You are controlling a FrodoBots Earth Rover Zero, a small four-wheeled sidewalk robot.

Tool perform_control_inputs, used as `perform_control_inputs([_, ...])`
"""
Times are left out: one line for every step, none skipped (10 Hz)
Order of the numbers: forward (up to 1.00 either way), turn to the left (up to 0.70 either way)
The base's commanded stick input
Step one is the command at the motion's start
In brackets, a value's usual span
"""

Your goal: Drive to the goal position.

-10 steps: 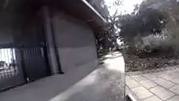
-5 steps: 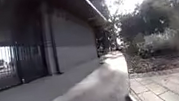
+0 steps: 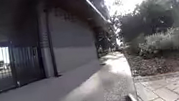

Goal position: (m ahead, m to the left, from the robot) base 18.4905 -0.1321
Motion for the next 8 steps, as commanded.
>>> perform_control_inputs([0.49,-0.12])
perform_control_inputs([0.49,-0.08])
perform_control_inputs([0.49,-0.29])
perform_control_inputs([0.49,-0.49])
perform_control_inputs([0.49,0.0])
perform_control_inputs([0.49,0.0])
perform_control_inputs([0.49,0.0])
perform_control_inputs([0.49,0.0])
